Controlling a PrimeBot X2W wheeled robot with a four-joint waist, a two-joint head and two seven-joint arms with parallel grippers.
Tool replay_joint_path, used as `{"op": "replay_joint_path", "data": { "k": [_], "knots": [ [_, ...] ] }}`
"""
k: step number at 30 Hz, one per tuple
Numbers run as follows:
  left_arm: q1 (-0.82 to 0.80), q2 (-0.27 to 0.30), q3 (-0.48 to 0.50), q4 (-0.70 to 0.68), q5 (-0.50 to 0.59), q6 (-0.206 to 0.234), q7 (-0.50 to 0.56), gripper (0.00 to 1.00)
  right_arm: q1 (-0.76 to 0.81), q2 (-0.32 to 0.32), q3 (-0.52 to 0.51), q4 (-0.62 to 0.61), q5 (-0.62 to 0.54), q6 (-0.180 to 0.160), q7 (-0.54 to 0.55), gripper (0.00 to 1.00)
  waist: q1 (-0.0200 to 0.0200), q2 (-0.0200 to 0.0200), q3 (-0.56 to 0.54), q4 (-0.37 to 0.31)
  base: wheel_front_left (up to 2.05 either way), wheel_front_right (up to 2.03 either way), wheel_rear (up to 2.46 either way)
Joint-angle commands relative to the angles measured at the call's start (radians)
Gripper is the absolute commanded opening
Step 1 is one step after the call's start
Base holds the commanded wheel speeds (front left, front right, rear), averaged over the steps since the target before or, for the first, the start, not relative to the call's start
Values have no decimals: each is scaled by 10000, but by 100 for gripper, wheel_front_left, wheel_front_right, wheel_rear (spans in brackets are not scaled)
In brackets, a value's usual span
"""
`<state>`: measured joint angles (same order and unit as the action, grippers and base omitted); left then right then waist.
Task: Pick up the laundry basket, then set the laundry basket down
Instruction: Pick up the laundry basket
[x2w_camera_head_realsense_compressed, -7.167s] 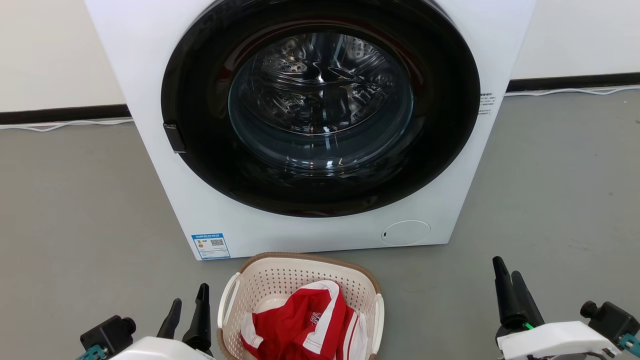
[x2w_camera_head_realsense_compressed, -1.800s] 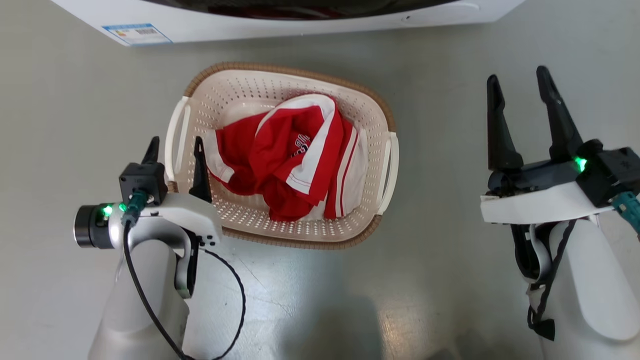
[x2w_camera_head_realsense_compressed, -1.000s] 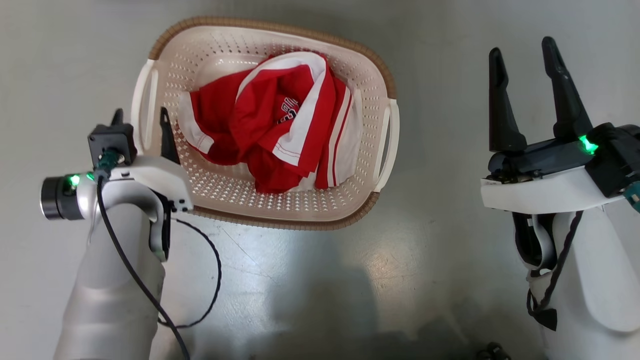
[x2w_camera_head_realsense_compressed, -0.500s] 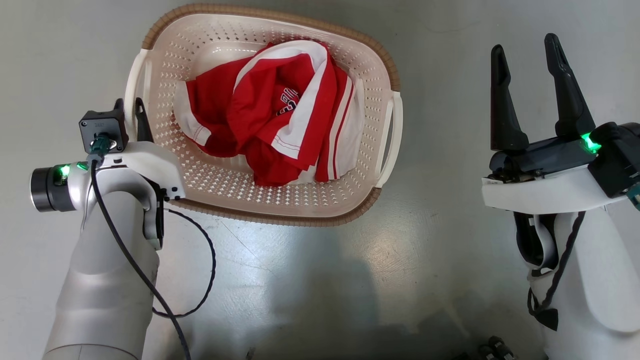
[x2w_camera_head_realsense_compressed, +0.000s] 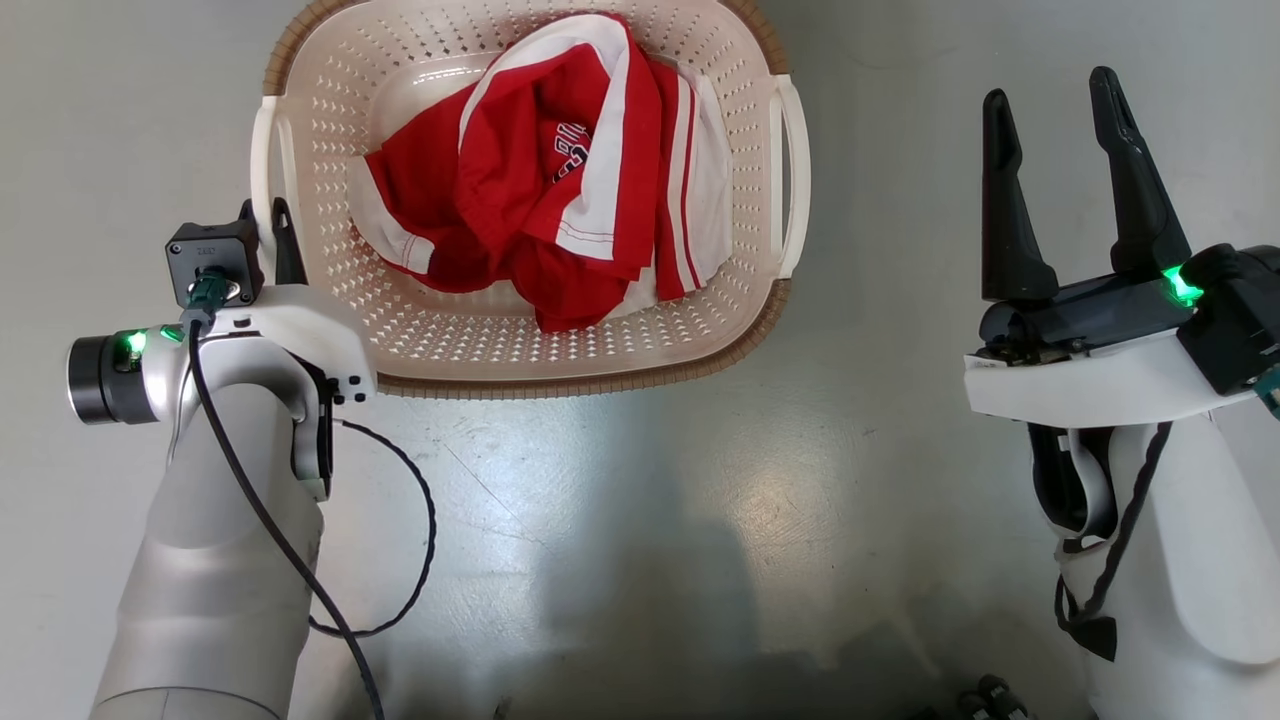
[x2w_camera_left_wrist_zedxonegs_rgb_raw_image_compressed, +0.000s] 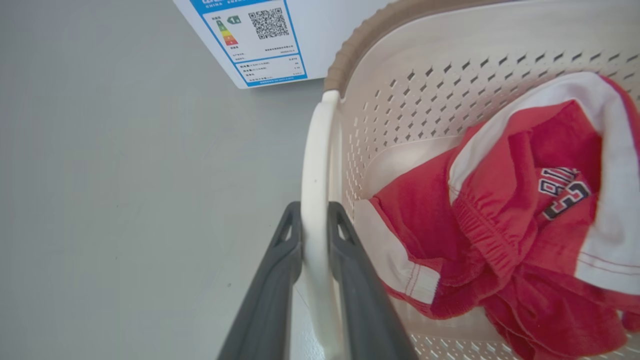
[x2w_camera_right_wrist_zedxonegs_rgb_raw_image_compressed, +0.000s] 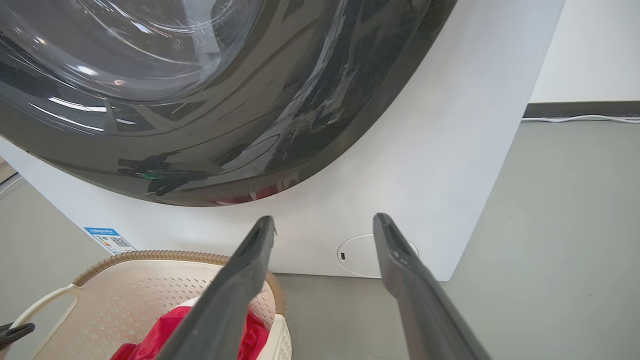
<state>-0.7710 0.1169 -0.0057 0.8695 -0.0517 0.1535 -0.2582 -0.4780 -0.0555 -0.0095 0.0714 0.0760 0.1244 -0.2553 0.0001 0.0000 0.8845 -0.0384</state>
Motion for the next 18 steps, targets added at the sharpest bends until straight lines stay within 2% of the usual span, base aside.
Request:
{"op": "replay_joint_path", "data": {
  "k": [1,18],
  "knots": [
    [139,278,160,-95,25,47,-36,0,78,53,193,-209,104,63,-65,100,-1,0,-18,-2,0,0,0],
    [430,216,226,93,-157,118,-36,0,-13,53,283,-23,317,63,-65,100,-1,0,-217,-161,0,0,0]
  ]
}}
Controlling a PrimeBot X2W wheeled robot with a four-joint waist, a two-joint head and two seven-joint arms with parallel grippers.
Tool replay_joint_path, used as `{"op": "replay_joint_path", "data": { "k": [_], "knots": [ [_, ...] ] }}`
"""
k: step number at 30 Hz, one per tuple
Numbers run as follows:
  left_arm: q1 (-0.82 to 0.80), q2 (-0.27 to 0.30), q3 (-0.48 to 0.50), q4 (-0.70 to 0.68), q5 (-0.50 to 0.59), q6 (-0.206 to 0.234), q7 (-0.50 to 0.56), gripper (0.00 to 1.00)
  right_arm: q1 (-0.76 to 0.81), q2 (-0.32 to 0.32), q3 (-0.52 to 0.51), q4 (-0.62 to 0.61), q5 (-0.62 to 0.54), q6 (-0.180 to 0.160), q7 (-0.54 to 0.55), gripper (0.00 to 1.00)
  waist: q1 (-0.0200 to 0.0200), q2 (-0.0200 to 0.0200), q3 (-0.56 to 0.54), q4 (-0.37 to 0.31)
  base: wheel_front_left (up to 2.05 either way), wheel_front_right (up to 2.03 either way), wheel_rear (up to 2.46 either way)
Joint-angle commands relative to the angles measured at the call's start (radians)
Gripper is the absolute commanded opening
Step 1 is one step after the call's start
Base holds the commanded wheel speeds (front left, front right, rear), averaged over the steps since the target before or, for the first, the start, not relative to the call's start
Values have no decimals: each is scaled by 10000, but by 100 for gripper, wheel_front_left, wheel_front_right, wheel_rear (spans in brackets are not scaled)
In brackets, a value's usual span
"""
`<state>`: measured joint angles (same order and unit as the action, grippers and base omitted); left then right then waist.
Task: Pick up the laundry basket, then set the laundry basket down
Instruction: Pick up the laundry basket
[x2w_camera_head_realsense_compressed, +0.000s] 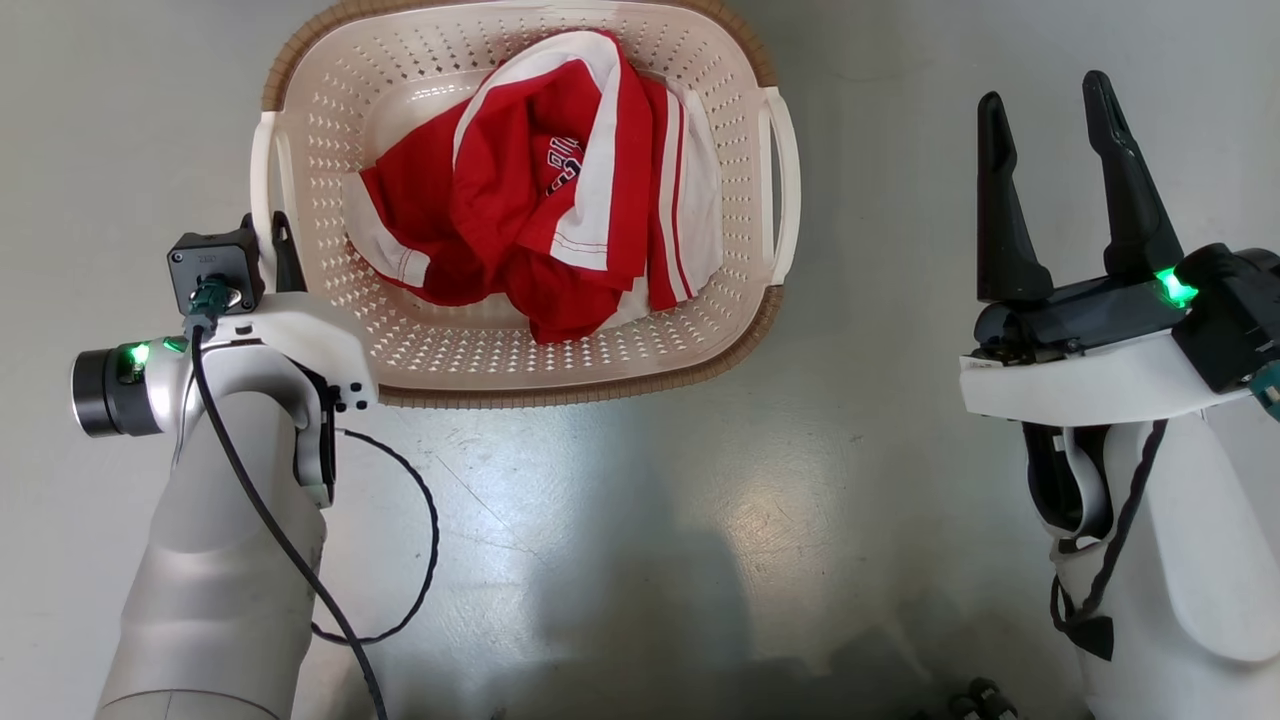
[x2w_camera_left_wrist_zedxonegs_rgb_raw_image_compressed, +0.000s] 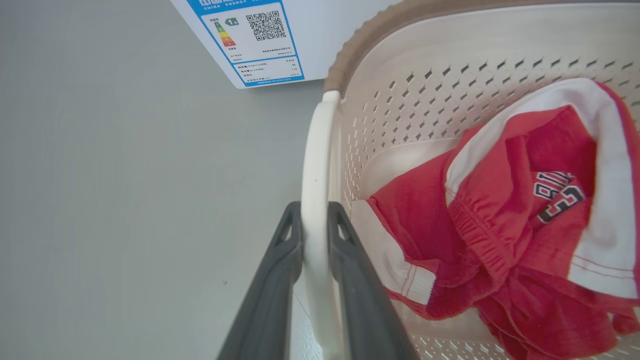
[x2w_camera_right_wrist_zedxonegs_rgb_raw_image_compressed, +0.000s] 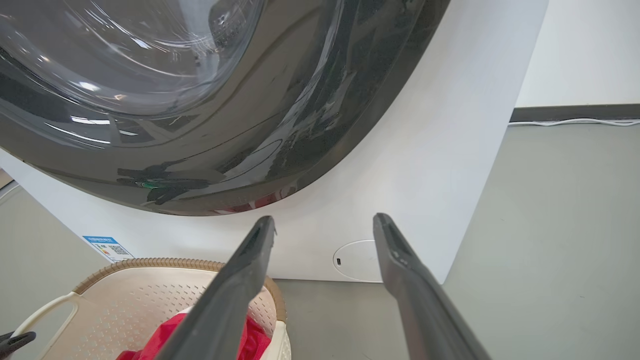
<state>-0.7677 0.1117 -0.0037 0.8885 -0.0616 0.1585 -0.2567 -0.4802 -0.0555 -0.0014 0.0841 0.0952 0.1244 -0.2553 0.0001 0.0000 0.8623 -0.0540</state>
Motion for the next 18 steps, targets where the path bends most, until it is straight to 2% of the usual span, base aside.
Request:
{"op": "replay_joint_path", "data": {
  "k": [1,14,15,16,17,18],
  "knots": [
    [402,267,206,-69,-63,60,-51,0,6,53,204,-151,130,63,-65,100,-1,0,10,-14,0,0,0],
    [294,216,214,104,-117,91,-51,0,5,53,180,-145,139,63,-65,100,-1,0,49,-55,0,0,0],
    [289,214,216,122,-121,94,-51,4,6,53,183,-140,142,63,-65,100,-1,0,44,-55,0,0,0],
    [285,210,219,143,-127,97,-51,12,4,53,189,-135,143,63,-65,100,-1,0,39,-54,0,0,0],
    [281,205,222,164,-133,102,-51,36,0,53,195,-128,152,63,-65,100,-1,0,31,-54,0,0,0],
    [280,199,227,179,-139,111,-51,46,-4,53,199,-120,158,63,-65,100,-1,0,23,-52,0,0,0]
  ]
}}
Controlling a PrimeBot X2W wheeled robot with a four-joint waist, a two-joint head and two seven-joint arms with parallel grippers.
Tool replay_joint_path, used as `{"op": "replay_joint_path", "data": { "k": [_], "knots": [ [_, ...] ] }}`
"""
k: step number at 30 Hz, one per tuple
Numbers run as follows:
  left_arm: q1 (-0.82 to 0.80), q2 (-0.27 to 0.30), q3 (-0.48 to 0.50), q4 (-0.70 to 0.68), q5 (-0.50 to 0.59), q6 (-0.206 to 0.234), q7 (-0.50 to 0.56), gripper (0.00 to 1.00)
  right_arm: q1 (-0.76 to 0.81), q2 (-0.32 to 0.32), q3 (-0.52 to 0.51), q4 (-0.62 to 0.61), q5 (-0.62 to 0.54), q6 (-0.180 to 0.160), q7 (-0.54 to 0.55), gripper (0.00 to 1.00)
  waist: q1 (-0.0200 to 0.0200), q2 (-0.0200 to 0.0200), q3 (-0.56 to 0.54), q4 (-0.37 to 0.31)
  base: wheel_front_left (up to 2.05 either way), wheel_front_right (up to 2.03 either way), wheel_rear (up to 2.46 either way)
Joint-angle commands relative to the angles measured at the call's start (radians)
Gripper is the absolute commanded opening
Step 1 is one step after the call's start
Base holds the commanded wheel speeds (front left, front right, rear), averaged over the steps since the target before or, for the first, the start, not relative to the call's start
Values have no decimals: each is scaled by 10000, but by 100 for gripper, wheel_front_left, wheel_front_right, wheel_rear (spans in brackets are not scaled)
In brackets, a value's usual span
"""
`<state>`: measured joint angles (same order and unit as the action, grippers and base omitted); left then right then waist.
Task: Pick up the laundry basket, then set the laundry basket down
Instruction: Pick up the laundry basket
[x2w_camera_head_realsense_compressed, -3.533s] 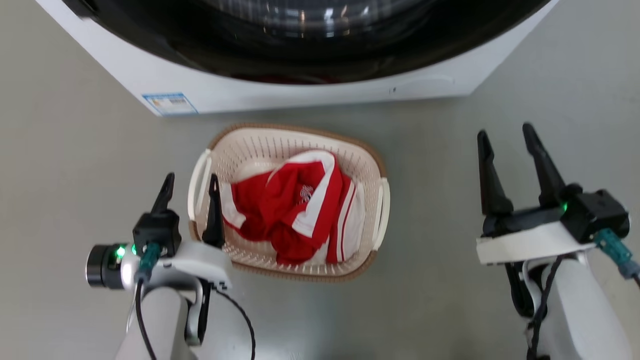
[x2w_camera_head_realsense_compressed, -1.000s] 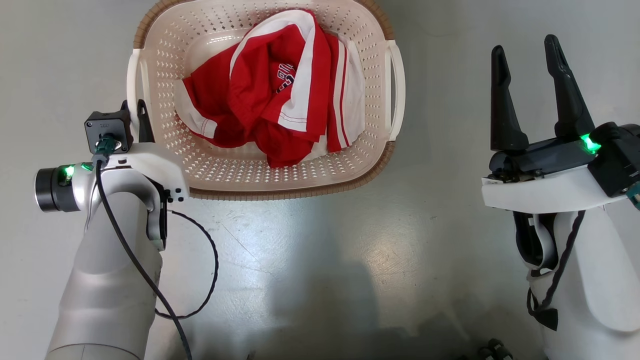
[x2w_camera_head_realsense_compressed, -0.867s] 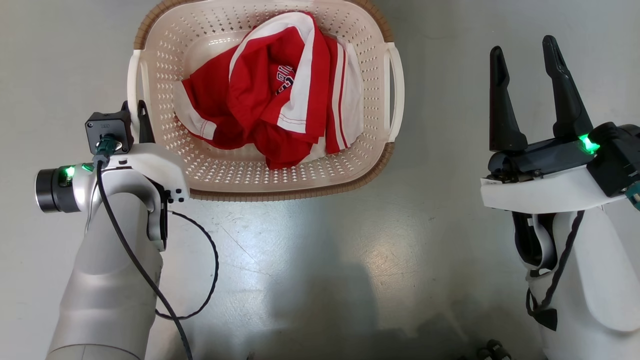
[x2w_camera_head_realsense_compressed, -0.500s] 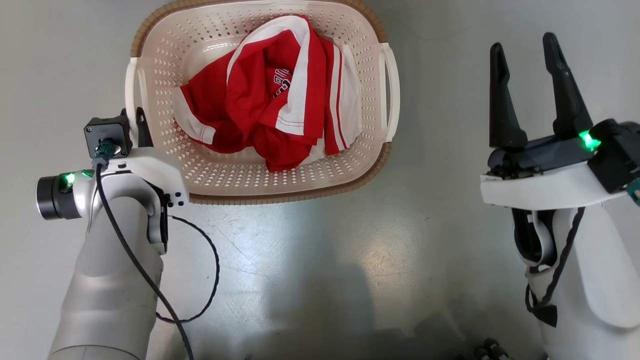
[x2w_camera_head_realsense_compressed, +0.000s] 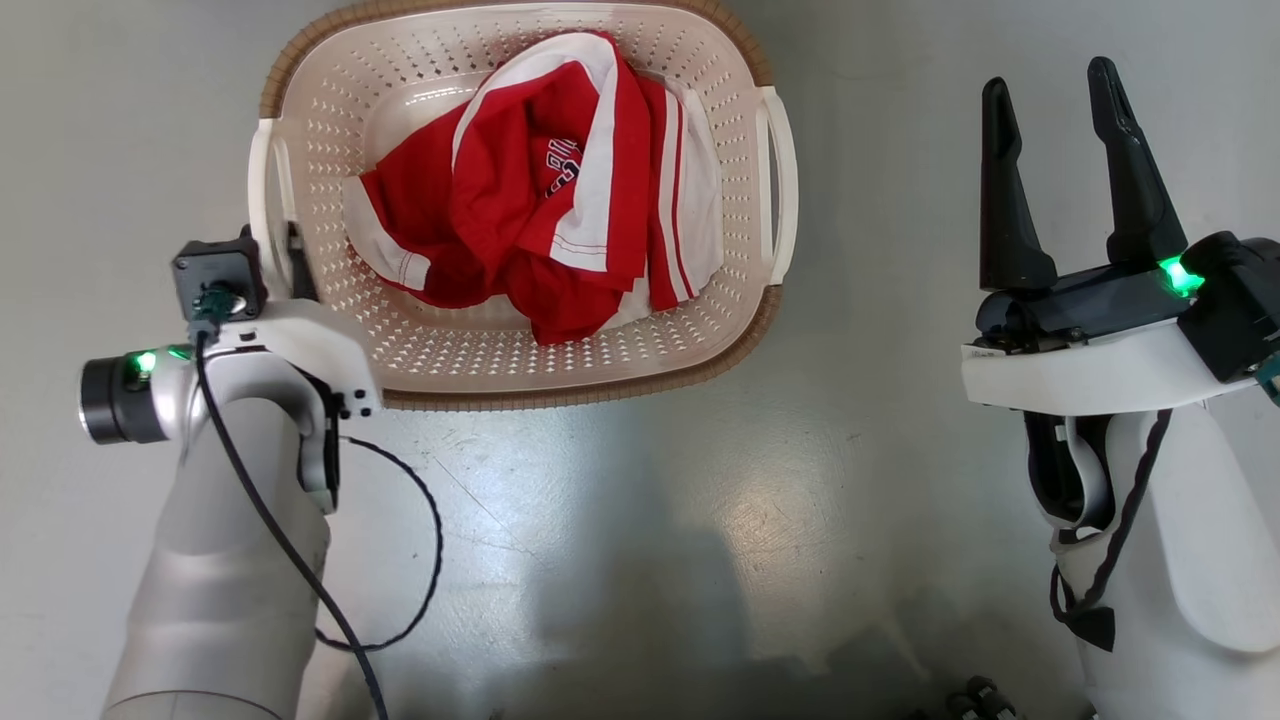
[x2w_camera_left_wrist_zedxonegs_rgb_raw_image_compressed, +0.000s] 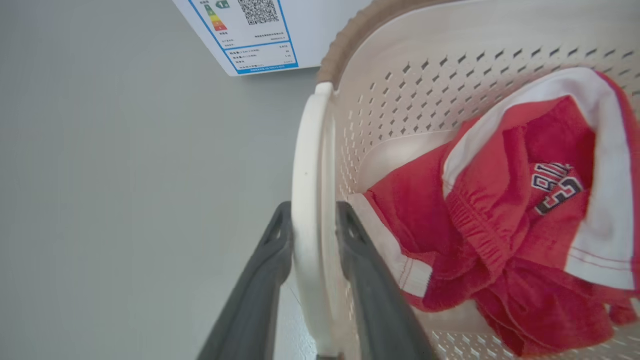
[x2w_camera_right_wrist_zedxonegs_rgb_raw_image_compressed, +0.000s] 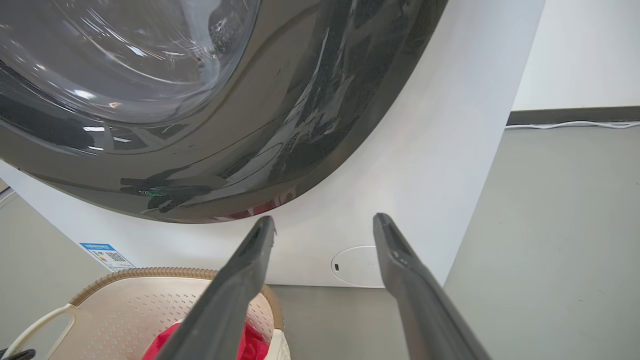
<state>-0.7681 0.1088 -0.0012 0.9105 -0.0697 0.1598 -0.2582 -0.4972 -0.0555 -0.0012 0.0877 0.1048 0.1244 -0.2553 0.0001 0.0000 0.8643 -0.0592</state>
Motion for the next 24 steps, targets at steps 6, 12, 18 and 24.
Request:
{"op": "replay_joint_path", "data": {
  "k": [6,12,18,24],
  "knots": [
    [360,188,258,-127,-116,108,-36,100,134,53,198,-108,74,63,-65,100,-1,0,-79,50,0,0,0],
    [601,174,300,-566,-100,123,-36,100,103,53,211,-52,77,63,-65,100,-1,0,-235,86,0,0,0],
    [989,180,402,-1479,-117,5,-36,100,124,53,167,45,71,63,-65,100,-1,0,-606,143,0,0,0],
    [1670,-22,365,-3031,32,-37,-36,100,262,53,62,254,230,63,-65,100,-1,0,-1252,250,0,0,0]
  ]
}}
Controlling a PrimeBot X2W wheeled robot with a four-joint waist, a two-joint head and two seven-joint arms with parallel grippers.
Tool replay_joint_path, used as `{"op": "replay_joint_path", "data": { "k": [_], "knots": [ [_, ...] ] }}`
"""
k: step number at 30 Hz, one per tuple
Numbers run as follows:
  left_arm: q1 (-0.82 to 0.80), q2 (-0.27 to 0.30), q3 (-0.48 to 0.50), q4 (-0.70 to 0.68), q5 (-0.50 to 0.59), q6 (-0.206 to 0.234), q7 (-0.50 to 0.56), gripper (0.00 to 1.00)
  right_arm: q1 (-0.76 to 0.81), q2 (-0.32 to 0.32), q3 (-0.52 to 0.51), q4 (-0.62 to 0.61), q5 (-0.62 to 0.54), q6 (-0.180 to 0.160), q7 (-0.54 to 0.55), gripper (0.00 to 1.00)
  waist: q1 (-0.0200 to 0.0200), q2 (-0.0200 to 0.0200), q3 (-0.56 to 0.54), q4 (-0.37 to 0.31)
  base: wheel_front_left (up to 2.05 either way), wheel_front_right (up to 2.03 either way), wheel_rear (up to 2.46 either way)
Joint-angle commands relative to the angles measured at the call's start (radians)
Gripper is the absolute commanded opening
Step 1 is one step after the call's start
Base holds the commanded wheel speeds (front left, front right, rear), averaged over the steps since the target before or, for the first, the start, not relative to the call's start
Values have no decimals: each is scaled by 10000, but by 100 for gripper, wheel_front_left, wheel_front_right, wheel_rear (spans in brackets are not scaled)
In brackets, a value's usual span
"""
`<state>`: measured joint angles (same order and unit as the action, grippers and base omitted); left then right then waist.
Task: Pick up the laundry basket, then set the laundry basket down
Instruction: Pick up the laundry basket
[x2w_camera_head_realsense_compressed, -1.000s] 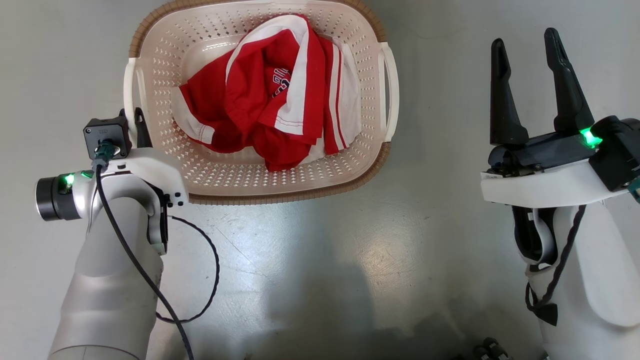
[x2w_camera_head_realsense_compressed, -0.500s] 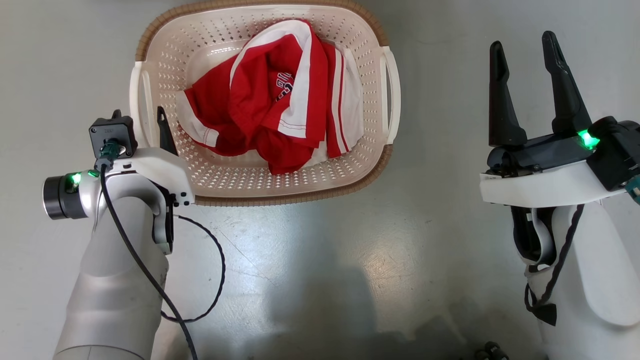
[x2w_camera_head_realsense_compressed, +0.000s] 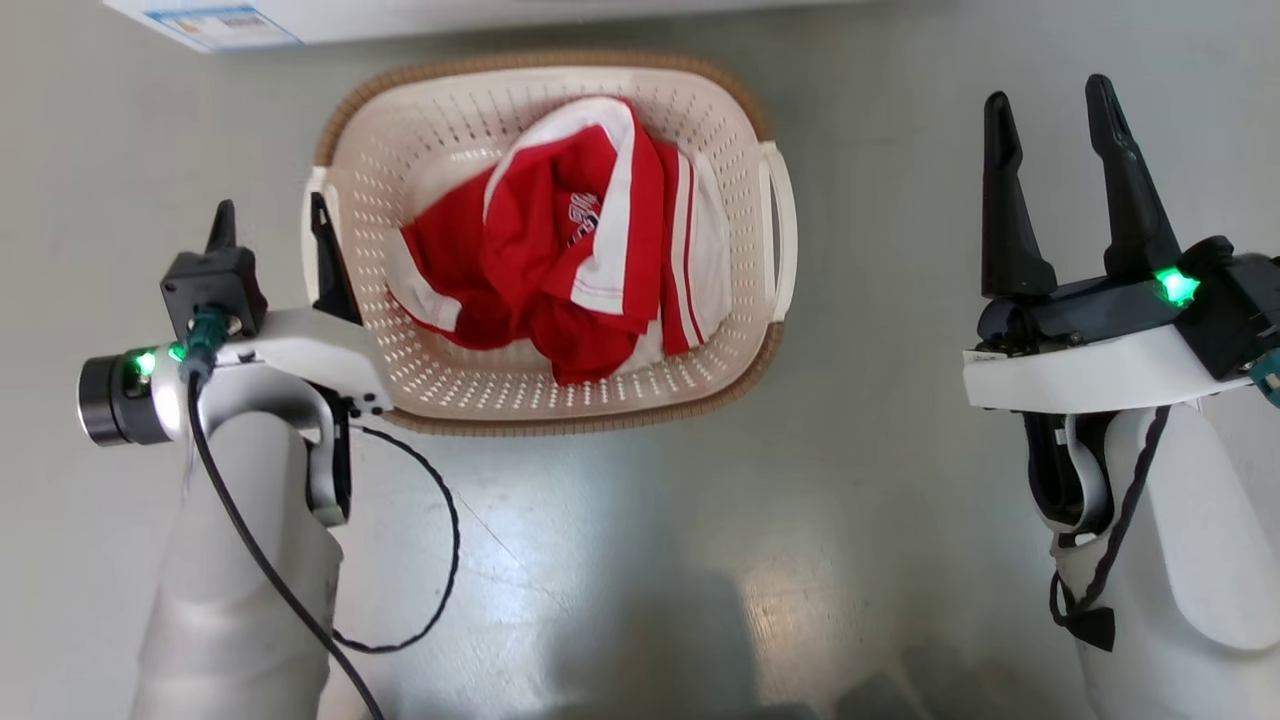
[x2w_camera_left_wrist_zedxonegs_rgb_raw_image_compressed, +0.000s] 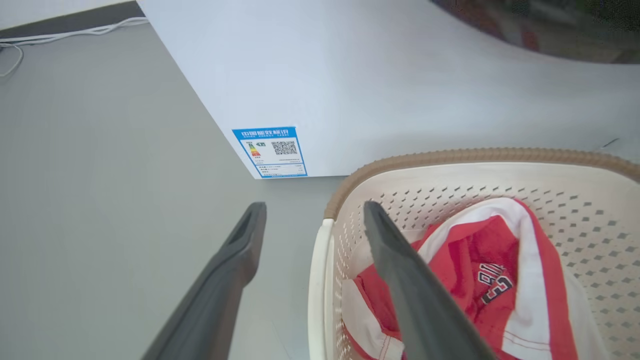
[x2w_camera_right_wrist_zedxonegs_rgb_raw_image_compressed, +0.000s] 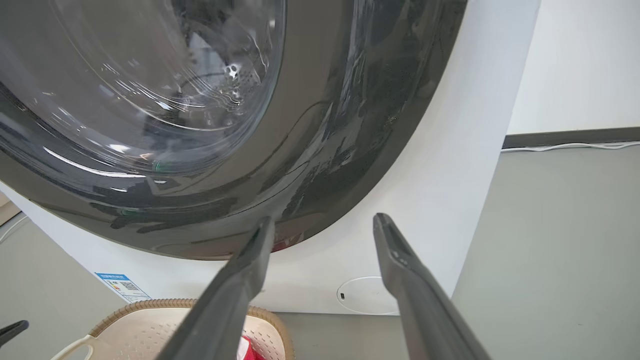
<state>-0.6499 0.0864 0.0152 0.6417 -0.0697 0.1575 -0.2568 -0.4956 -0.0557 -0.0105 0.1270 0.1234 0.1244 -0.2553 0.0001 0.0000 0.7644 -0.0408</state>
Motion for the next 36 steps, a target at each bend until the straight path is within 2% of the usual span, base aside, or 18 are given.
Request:
{"op": "replay_joint_path", "data": {
  "k": [1,10,21,25,36],
  "knots": [
    [640,165,163,-619,77,-17,-49,100,282,55,142,-90,56,63,-65,100,-1,0,-391,90,0,0,0],
    [2307,-139,-196,-2798,263,-12,-49,100,914,55,218,304,44,63,-65,100,-1,0,-2001,238,0,0,0],
    [4448,-269,-505,-4129,245,-14,-49,100,2477,55,604,728,240,63,-65,100,-1,0,-4336,270,0,0,0],
    [5379,-302,-715,-4646,295,162,-49,100,3163,55,760,810,345,63,-65,100,-1,0,-5195,187,0,0,0],
    [7200,-308,-779,-5441,232,242,-49,100,4495,55,861,825,494,63,-65,100,-1,0,-6702,84,0,0,0]
  ]
}}
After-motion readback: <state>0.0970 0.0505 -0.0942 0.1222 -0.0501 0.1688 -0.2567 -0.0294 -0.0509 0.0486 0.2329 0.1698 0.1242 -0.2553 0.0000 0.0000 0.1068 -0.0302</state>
